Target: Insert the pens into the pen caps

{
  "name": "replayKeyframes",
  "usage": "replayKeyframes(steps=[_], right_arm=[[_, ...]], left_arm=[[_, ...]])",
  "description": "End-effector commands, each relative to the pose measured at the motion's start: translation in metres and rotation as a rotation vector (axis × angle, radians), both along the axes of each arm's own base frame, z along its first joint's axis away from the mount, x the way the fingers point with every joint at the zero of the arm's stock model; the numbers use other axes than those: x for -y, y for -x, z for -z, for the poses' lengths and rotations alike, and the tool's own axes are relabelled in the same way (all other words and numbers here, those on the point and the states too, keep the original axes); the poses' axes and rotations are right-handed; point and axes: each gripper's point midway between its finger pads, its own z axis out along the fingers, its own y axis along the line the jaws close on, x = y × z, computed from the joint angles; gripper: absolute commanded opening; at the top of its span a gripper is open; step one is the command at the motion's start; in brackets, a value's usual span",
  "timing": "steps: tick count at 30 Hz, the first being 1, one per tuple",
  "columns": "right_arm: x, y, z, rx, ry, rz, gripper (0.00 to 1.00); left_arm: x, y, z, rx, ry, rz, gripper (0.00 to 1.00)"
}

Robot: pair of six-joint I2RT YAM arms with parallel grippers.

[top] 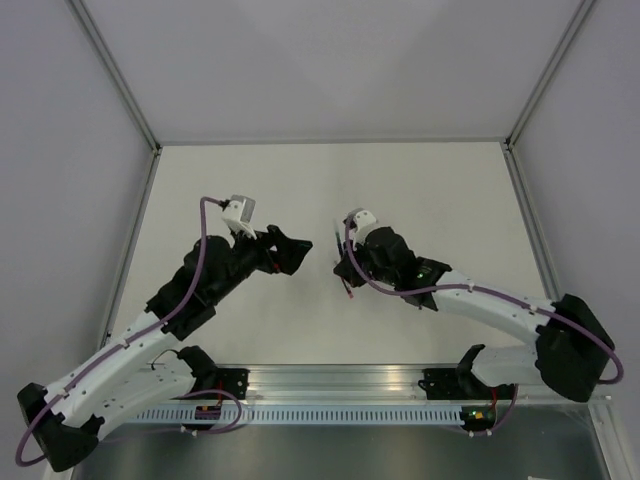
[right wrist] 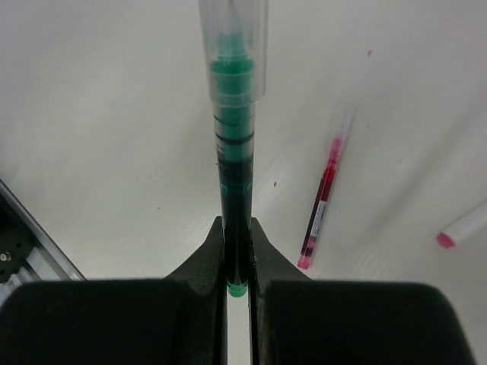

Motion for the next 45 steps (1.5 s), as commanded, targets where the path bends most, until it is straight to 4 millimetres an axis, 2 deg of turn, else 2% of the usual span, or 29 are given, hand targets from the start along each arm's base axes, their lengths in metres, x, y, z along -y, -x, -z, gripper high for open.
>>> replayKeyframes(steps=[1,2,5,6,7,9,11,13,17,21,27,33,36,37,39,41,42,43,44,45], right_arm=[[-0.018,0.006,0.052,-0.18,0.031,-0.022,0.0],[-0.023,0.006,0.058,-0.199,0.04,-0.024,0.0],[-0.042,0.006,0.074,-0.244,0.066,-0.034,0.0],[-0.045,0.007,0.079,-0.261,0.079,-0.033,0.0],[-0.046,0.008,0.093,-0.29,0.112,-0.023,0.01],[-0.052,0.007,0.1,-0.31,0.122,0.004,0.01],[-0.054,0.009,0.114,-0.344,0.136,0.017,0.07],[-0.054,0.011,0.127,-0.38,0.156,0.039,0.17],[-0.049,0.015,0.146,-0.4,0.216,0.089,0.17],[-0.051,0.015,0.147,-0.398,0.222,0.115,0.18],[-0.047,0.021,0.142,-0.378,0.273,0.145,0.29],[-0.038,0.021,0.136,-0.361,0.295,0.173,0.29],[-0.04,0.016,0.118,-0.327,0.281,0.173,0.31],[-0.042,0.014,0.106,-0.311,0.268,0.166,0.33],[-0.043,0.002,0.075,-0.254,0.268,0.178,0.36],[-0.038,-0.012,0.031,-0.191,0.253,0.215,0.41],[-0.03,-0.023,0.011,-0.147,0.249,0.253,0.42],[-0.02,-0.033,0.001,-0.139,0.251,0.289,0.43],[0.0,-0.054,-0.014,-0.142,0.249,0.362,0.44],[0.01,-0.065,-0.021,-0.142,0.243,0.398,0.44]], left_arm=[[-0.06,-0.025,0.062,-0.079,-0.086,-0.36,1.0],[-0.068,-0.024,0.09,-0.104,-0.111,-0.392,1.0],[-0.089,-0.021,0.096,-0.067,-0.057,-0.478,1.0],[-0.093,-0.02,0.093,-0.056,-0.047,-0.491,1.0],[-0.101,-0.019,0.093,-0.054,-0.059,-0.515,1.0],[-0.113,-0.014,0.085,-0.03,-0.035,-0.551,1.0],[-0.128,-0.01,0.084,0.004,-0.012,-0.6,1.0],[-0.134,-0.006,0.08,0.018,0.019,-0.608,1.0],[-0.145,0.0,0.075,0.039,0.068,-0.636,1.0],[-0.147,0.003,0.072,0.05,0.09,-0.634,1.0],[-0.147,0.002,0.072,0.043,0.085,-0.635,1.0],[-0.147,0.002,0.073,0.043,0.083,-0.635,1.0],[-0.147,0.002,0.073,0.045,0.08,-0.633,1.0],[-0.146,0.002,0.073,0.046,0.079,-0.628,1.0],[-0.143,0.001,0.074,0.049,0.072,-0.617,1.0],[-0.14,0.0,0.074,0.052,0.071,-0.608,1.0],[-0.138,0.0,0.076,0.051,0.059,-0.597,1.0],[-0.136,-0.001,0.076,0.05,0.056,-0.592,1.0],[-0.134,-0.002,0.076,0.052,0.058,-0.586,1.0],[-0.13,-0.002,0.078,0.05,0.042,-0.569,1.0]])
